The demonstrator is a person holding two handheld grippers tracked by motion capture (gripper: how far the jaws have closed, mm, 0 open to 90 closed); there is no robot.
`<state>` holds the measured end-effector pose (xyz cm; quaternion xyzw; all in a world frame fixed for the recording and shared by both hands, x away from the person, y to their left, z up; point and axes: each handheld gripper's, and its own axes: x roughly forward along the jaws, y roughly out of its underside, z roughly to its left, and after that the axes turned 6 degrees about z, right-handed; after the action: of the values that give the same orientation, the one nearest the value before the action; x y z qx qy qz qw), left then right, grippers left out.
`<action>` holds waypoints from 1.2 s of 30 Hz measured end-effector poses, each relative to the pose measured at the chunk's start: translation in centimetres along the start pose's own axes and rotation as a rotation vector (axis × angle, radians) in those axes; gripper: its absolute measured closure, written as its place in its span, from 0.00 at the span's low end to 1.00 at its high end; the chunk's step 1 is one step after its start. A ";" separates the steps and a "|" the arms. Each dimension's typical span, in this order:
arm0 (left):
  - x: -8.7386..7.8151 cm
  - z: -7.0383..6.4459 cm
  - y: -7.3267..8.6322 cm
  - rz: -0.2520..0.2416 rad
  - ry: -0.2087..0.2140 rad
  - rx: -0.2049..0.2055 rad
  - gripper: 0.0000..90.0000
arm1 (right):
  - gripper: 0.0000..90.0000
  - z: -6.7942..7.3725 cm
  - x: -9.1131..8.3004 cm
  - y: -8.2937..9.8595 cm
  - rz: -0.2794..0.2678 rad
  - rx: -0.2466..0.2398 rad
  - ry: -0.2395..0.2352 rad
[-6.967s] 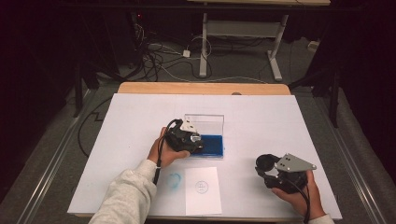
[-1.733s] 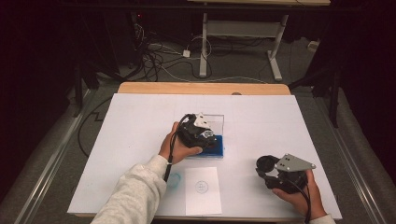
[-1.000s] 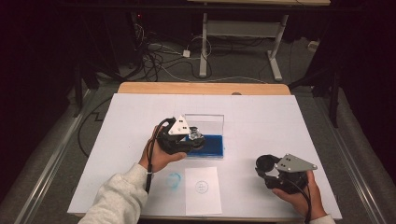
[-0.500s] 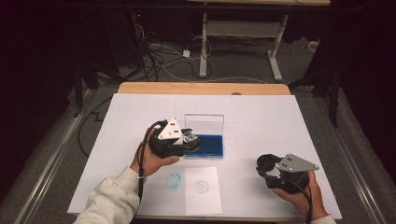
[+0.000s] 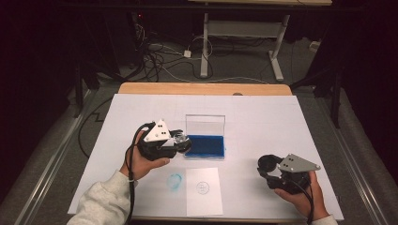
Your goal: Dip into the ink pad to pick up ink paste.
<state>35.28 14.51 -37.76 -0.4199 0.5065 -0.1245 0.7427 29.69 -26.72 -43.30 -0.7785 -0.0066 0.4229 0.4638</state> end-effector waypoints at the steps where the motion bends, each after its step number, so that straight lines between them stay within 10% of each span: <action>1: 0.0 0.0 0.1 0.006 -0.002 0.002 0.61 | 0.43 0.0 0.0 0.0 0.000 -0.002 -0.001; 36: -1.7 -0.8 2.4 0.025 -0.002 -0.032 0.61 | 0.43 0.3 1.5 -1.1 0.000 -0.021 -0.040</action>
<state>33.22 16.63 -38.60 -0.4256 0.5127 -0.1067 0.7379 30.88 -25.25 -43.52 -0.7746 -0.0205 0.4384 0.4555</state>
